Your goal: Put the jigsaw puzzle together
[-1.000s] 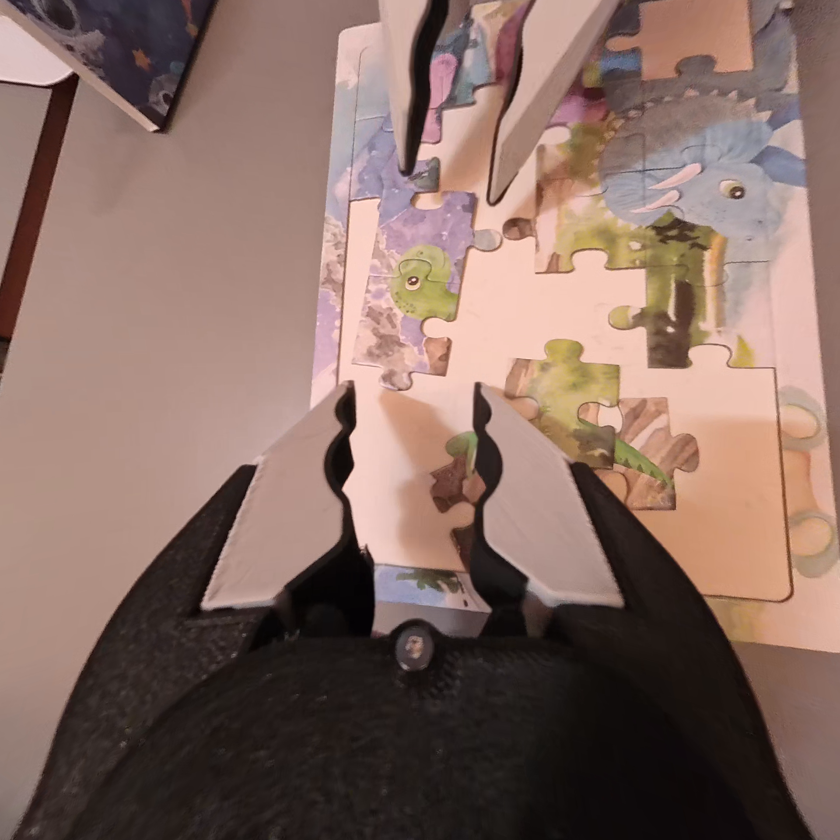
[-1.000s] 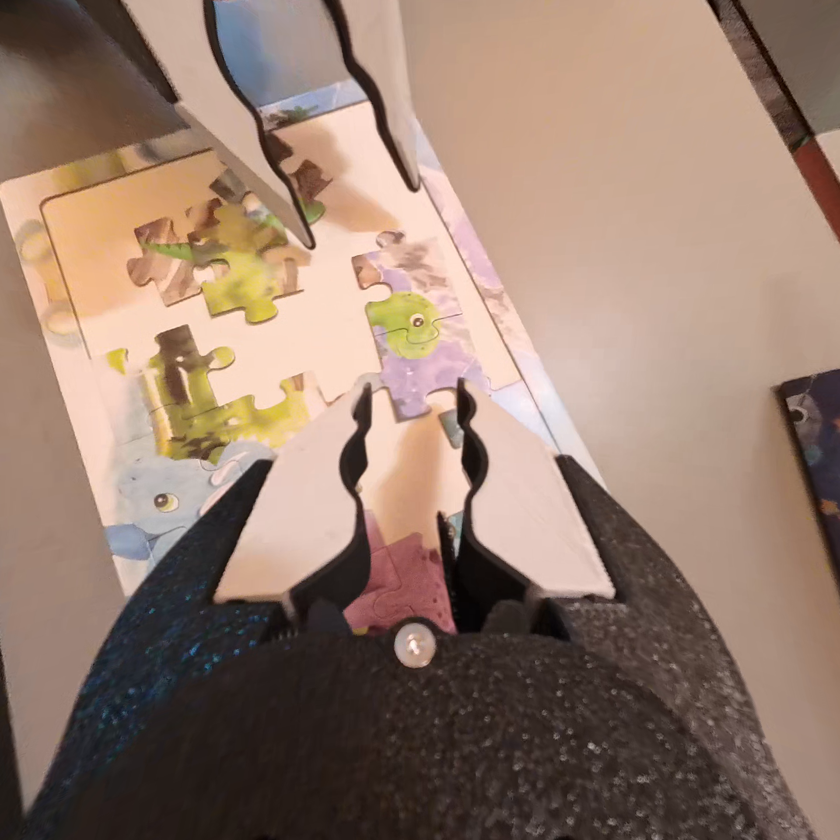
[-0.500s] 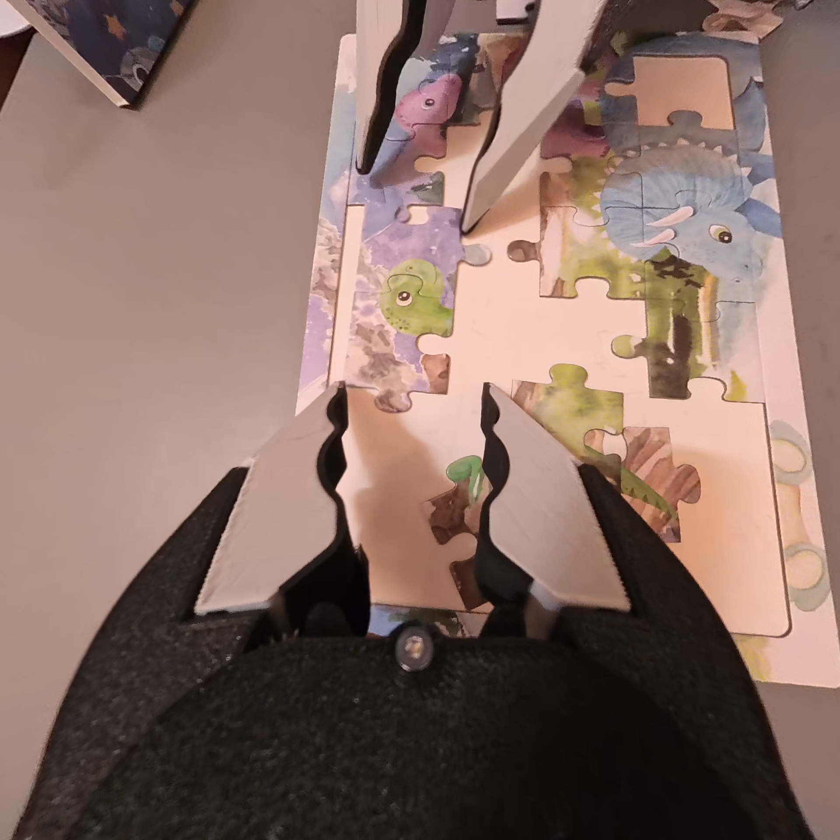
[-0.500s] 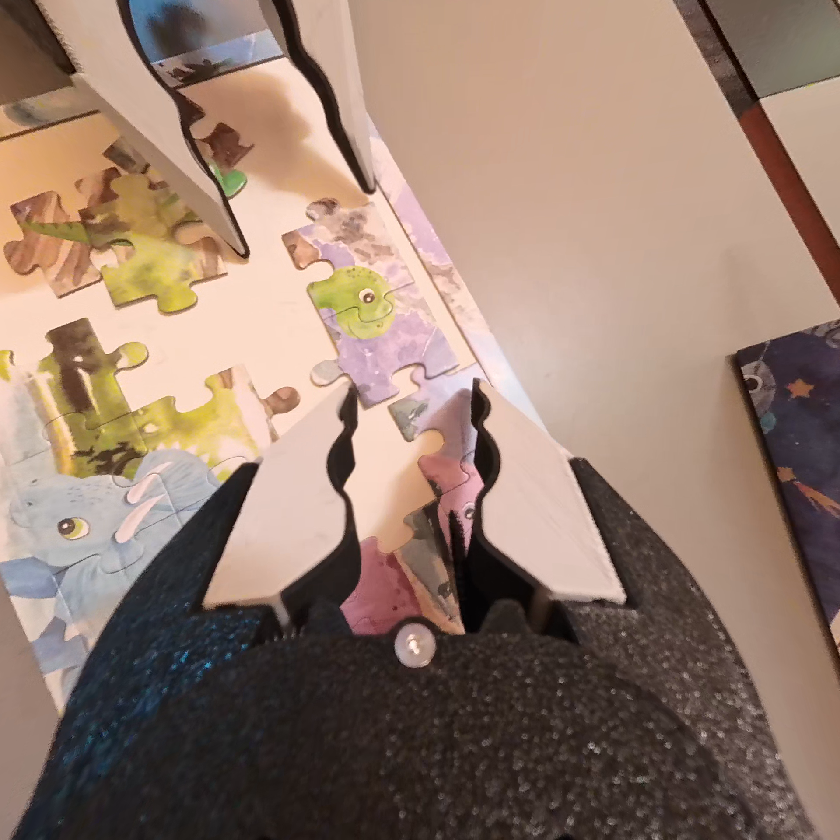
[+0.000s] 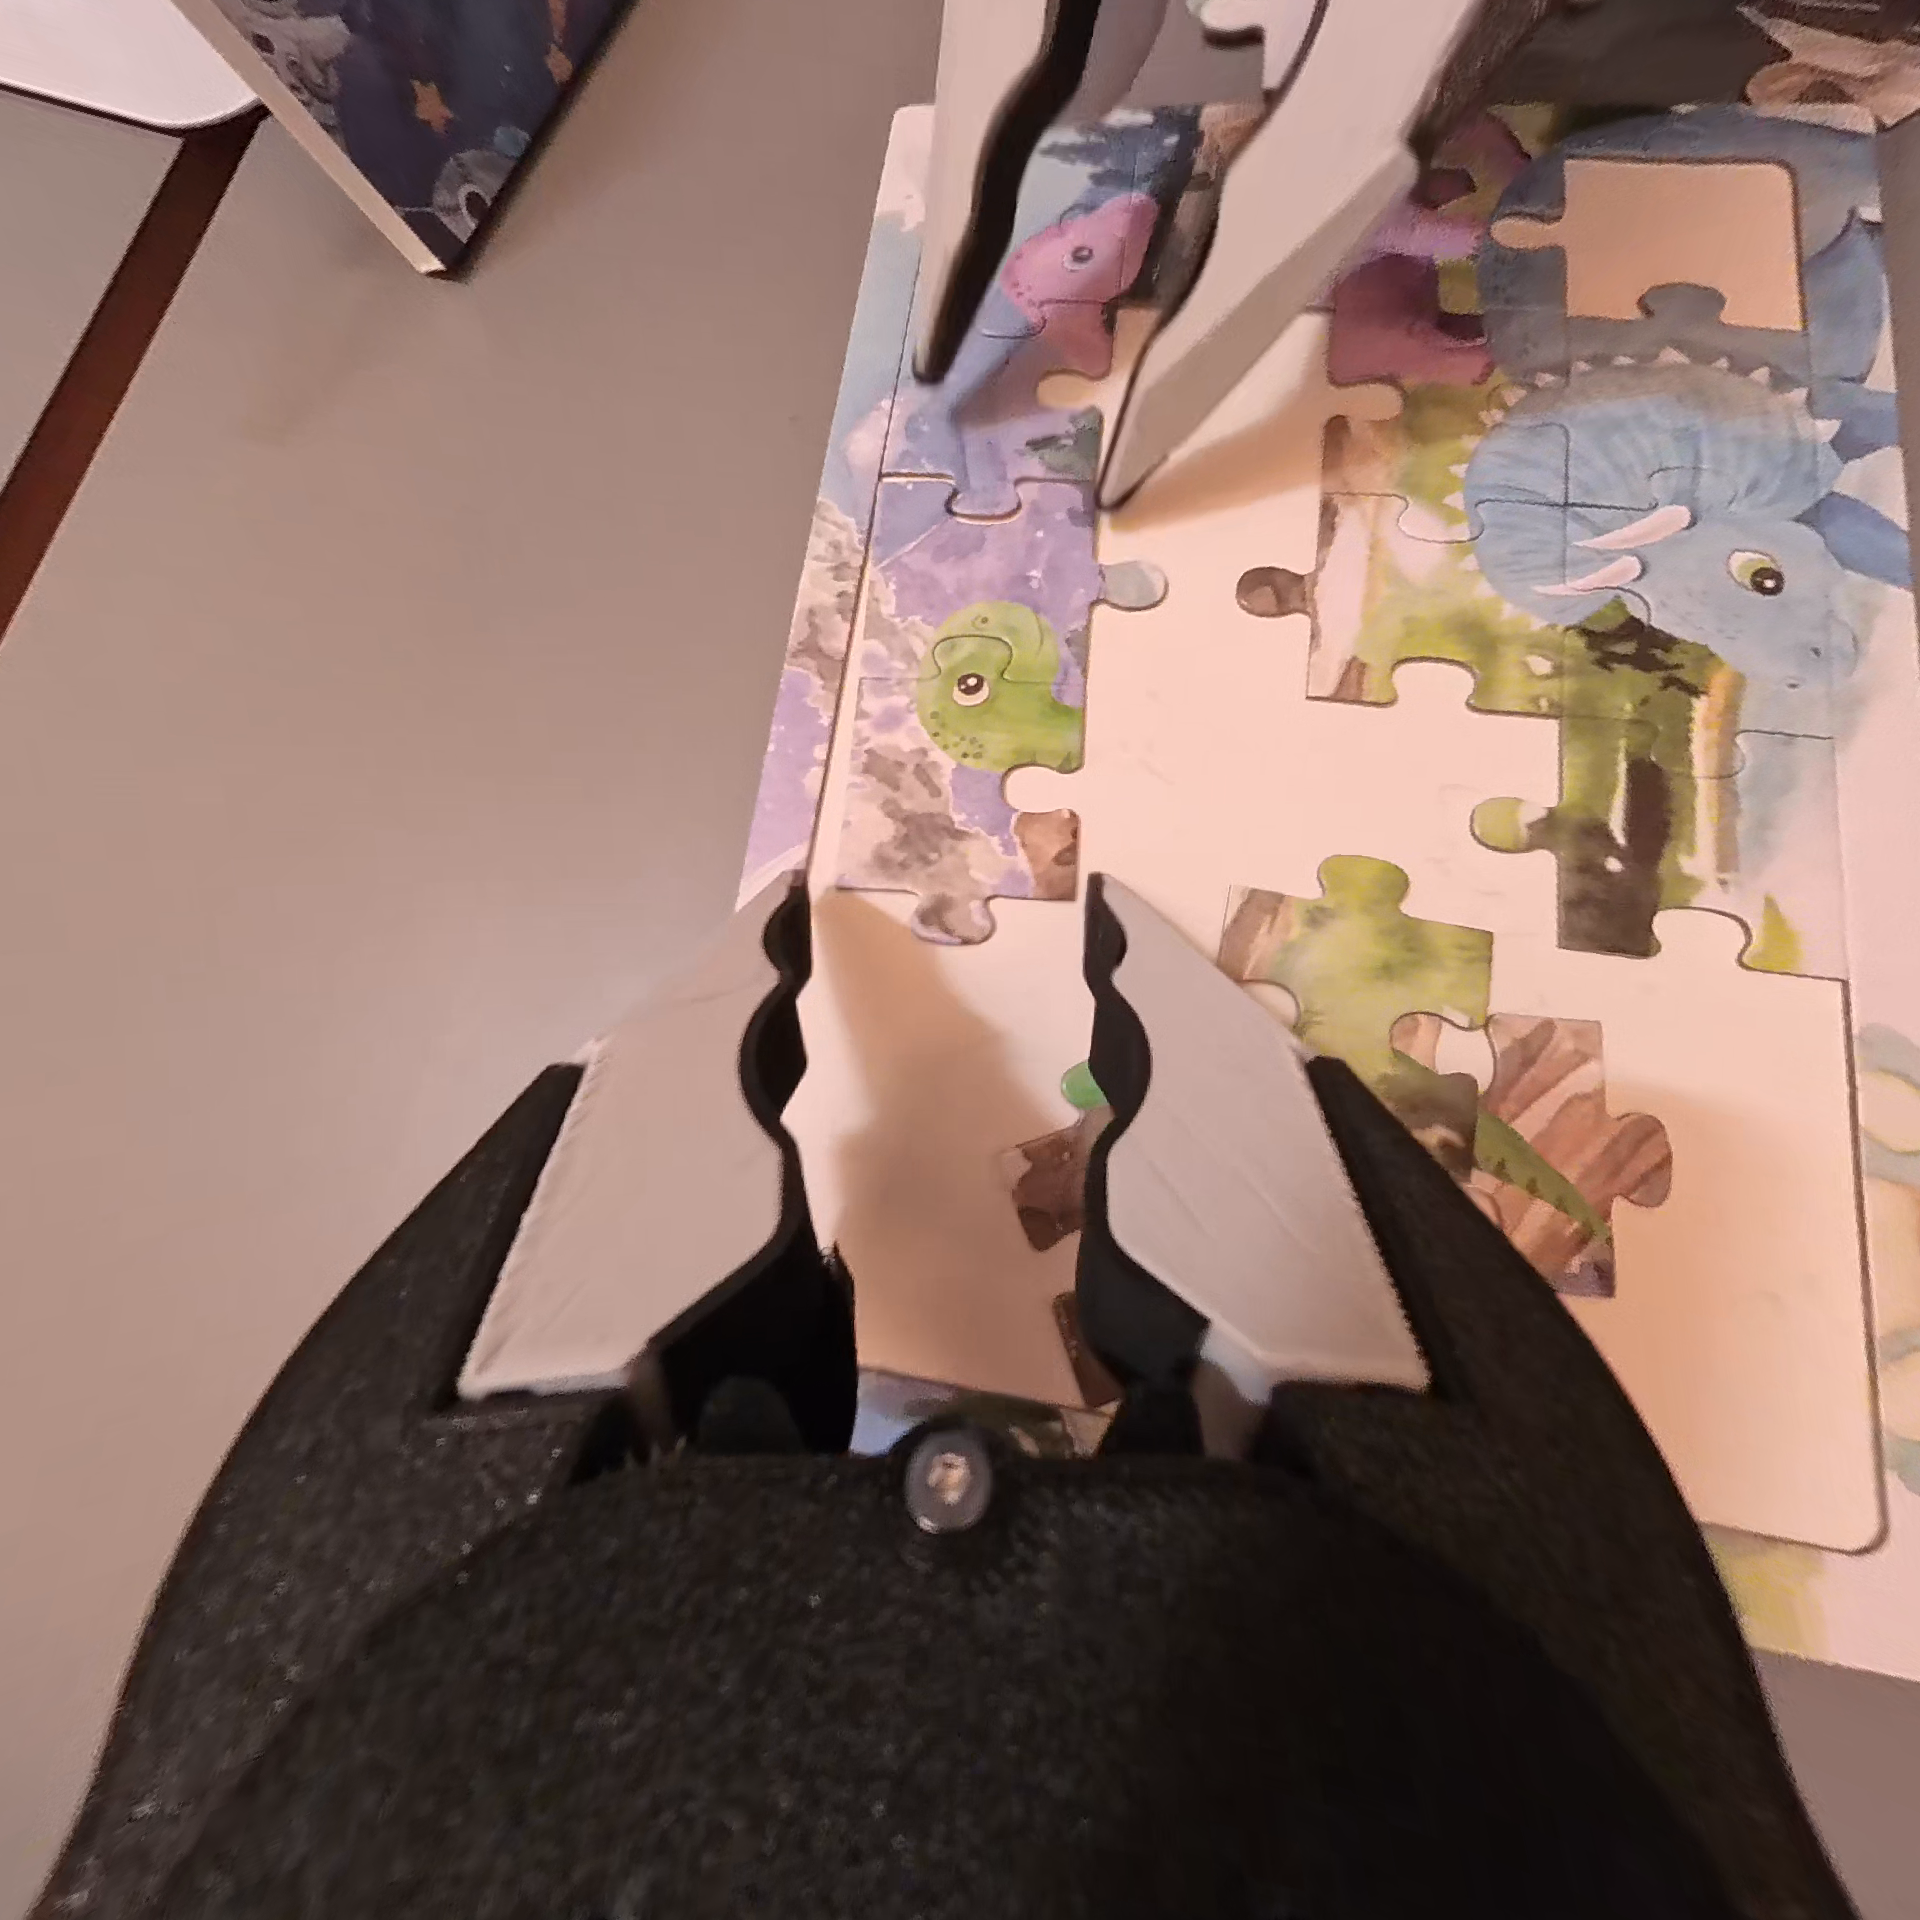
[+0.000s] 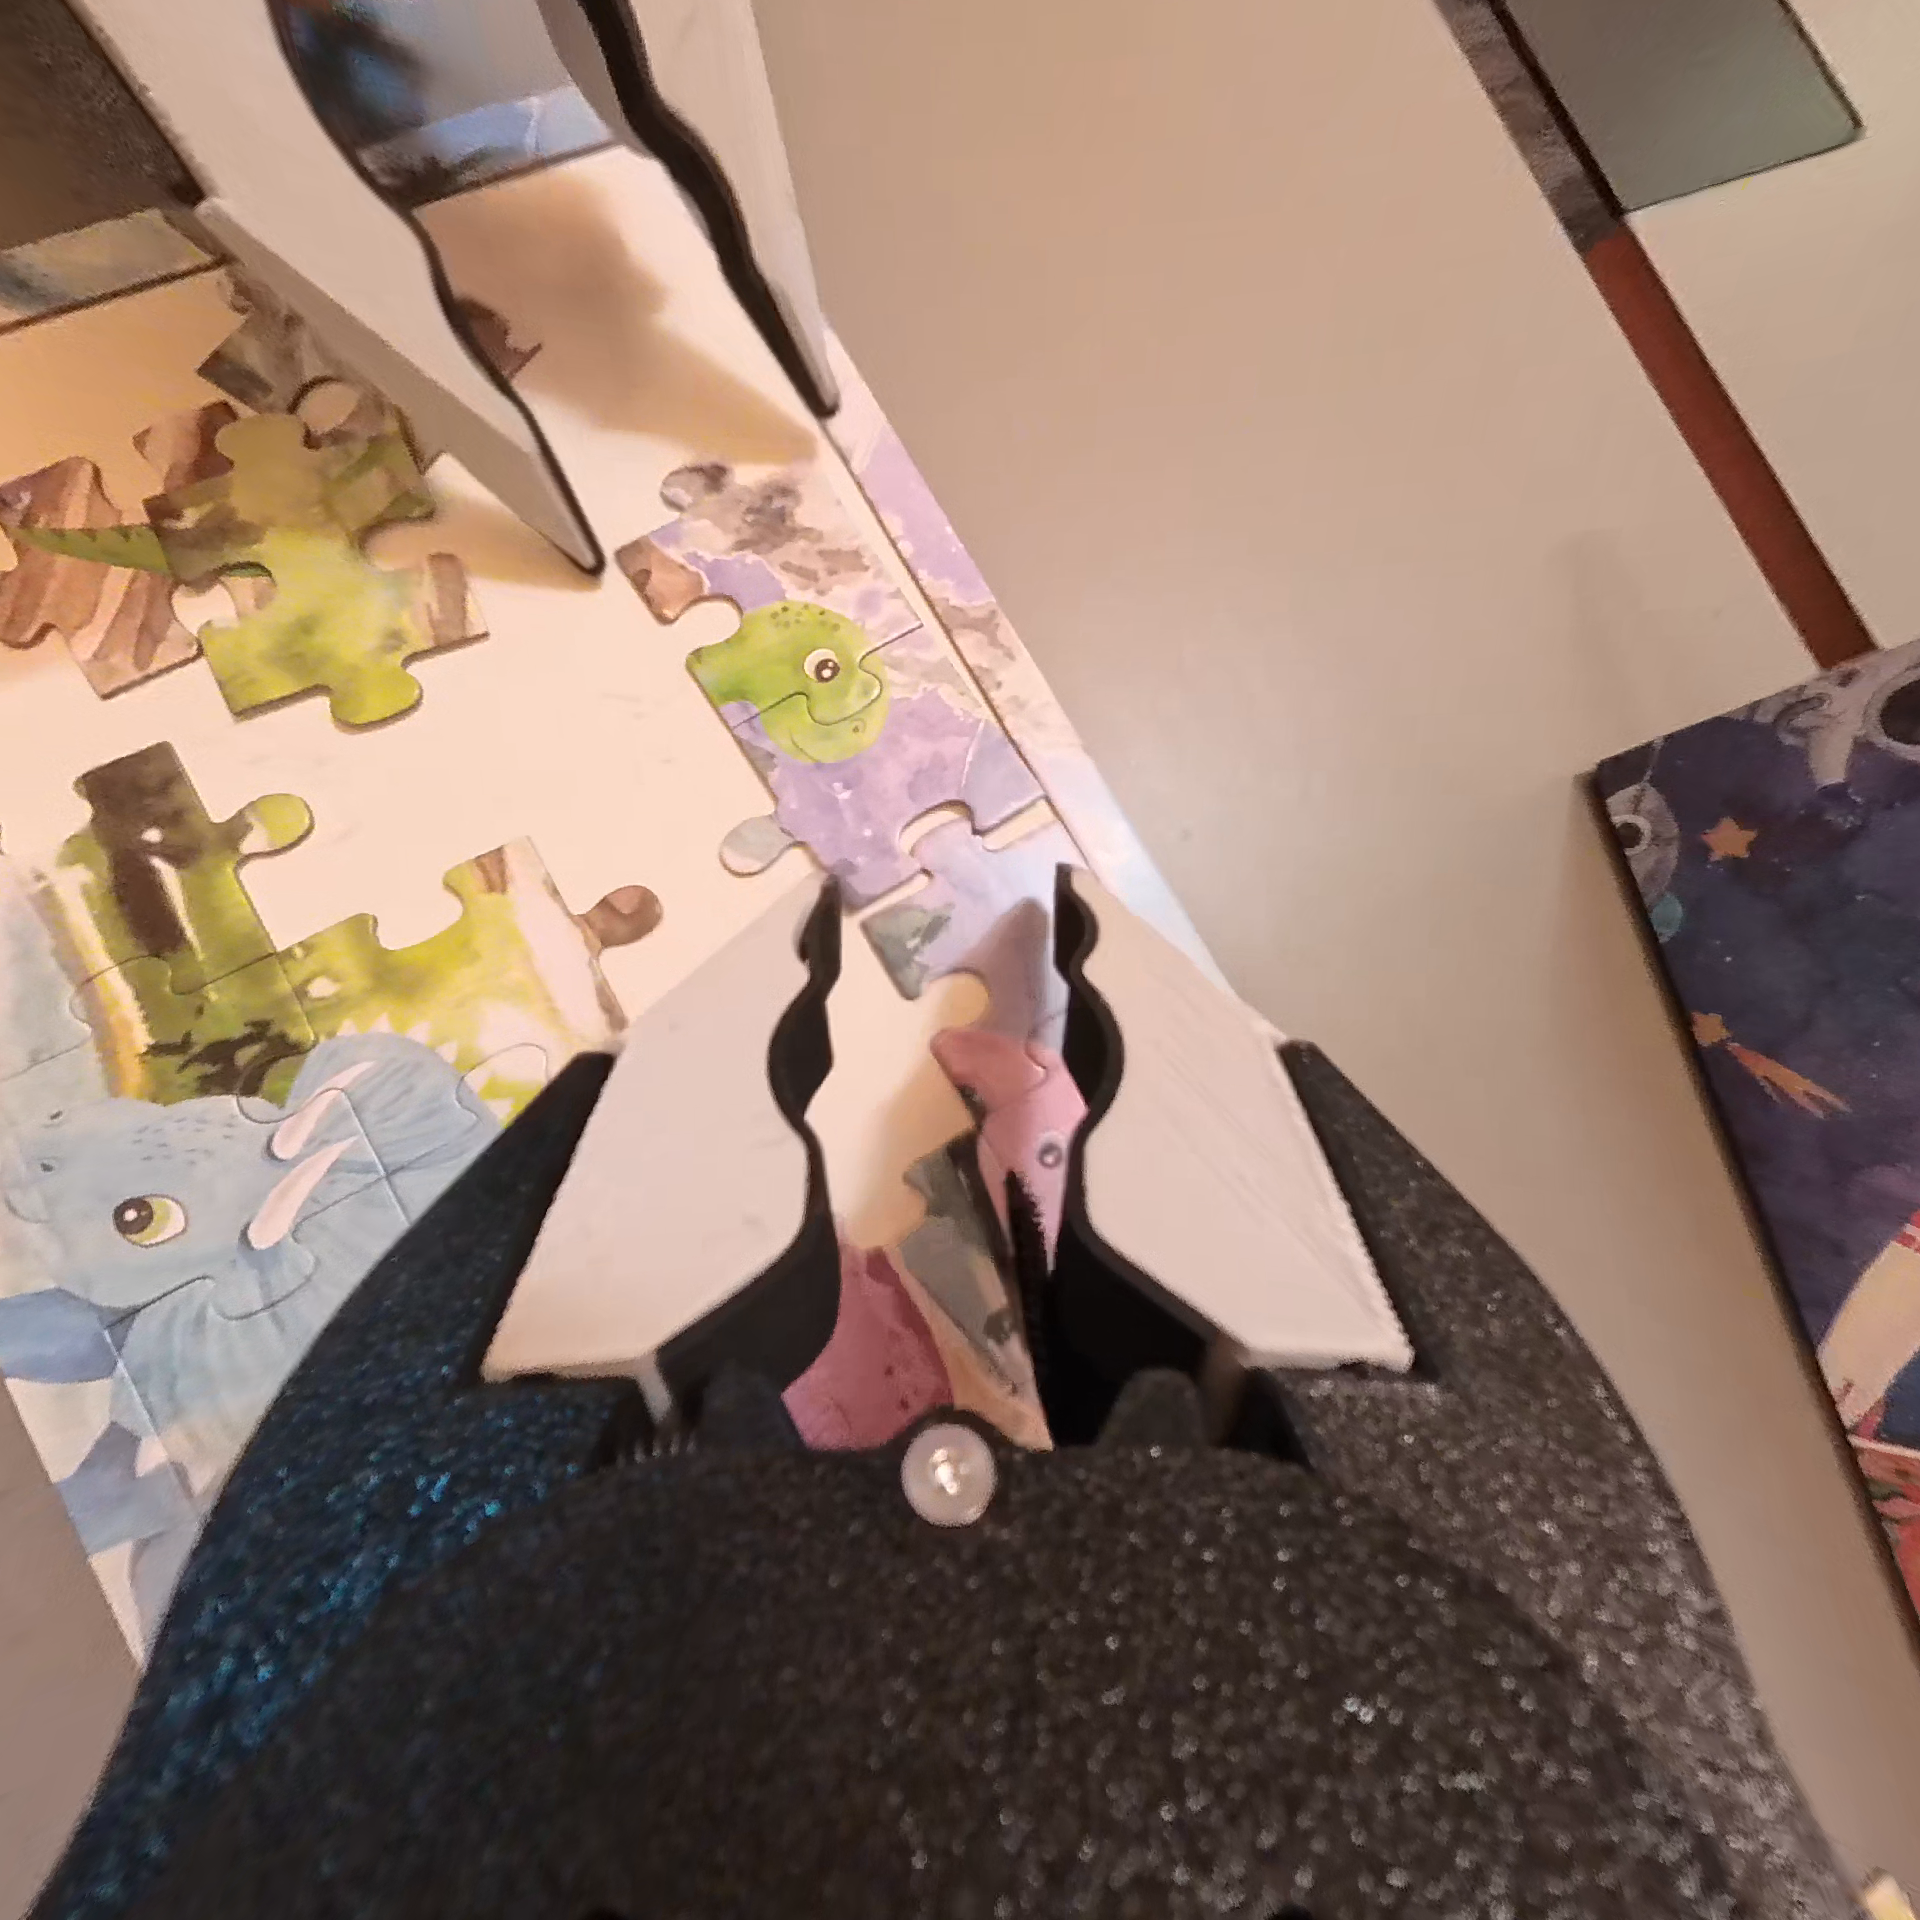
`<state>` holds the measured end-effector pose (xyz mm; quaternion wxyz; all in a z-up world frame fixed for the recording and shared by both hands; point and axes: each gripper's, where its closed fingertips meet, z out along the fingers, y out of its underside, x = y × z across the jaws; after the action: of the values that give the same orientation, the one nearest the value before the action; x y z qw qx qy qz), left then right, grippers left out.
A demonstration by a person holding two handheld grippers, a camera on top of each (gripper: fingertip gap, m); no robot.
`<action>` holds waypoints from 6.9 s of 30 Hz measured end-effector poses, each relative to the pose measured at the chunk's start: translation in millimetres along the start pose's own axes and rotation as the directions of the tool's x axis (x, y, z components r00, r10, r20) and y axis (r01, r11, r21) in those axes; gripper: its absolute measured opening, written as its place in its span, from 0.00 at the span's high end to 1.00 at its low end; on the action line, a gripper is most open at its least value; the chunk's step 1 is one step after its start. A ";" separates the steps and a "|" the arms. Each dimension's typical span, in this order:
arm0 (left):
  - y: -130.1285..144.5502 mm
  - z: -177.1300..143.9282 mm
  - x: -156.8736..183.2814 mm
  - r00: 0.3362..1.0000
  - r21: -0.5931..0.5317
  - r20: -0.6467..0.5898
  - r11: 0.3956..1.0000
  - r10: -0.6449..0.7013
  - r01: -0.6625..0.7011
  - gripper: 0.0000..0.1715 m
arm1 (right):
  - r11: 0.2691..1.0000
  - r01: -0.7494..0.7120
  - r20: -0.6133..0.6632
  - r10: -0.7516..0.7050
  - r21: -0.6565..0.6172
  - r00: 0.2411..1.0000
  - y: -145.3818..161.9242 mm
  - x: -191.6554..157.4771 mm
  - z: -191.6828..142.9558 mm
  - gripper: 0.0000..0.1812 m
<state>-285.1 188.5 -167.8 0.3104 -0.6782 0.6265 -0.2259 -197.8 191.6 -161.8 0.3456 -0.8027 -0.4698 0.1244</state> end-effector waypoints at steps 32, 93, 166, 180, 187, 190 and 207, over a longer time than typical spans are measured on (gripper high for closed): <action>-4.6 4.5 5.7 1.000 0.004 -0.012 1.000 0.013 -0.013 0.81 | 0.915 -0.371 -0.282 0.318 -0.161 0.905 74.6 81.2 -41.5 1.00; -7.7 7.0 -0.3 0.996 0.005 0.057 0.998 -0.063 0.063 1.00 | 0.998 -0.048 0.088 0.051 -0.034 0.995 -10.2 -29.2 14.3 1.00; 12.6 -106.2 29.1 0.842 0.308 0.530 0.948 -0.103 -0.078 0.87 | 0.721 -0.609 -0.065 0.661 0.330 0.748 122.1 4.8 -215.2 0.75; -142.5 -153.6 61.4 0.885 0.685 -0.466 0.627 -0.015 0.371 0.69 | 0.662 -0.737 0.988 0.035 -0.137 -0.152 -140.3 -82.6 -137.5 0.75; -117.3 -136.5 61.4 0.809 0.640 -0.587 0.607 -0.008 0.470 0.94 | 0.732 -0.664 0.988 0.081 -0.150 -0.134 -136.4 -109.6 -117.4 0.75; -109.5 -133.5 50.1 0.798 0.618 -0.598 0.597 -0.066 0.512 1.00 | 0.634 -0.765 0.992 0.119 -0.113 -0.048 -134.4 -80.1 -110.3 0.76; -75.1 -82.5 30.4 0.695 0.390 -0.644 0.643 -0.322 0.659 0.99 | 0.753 -0.635 0.736 0.330 0.172 0.591 -100.0 -56.4 -59.5 0.99</action>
<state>-285.9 148.7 -59.3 0.2487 -0.6063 0.3627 -0.6625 -263.2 150.1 -58.2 0.2691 -0.7076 -0.2798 0.5904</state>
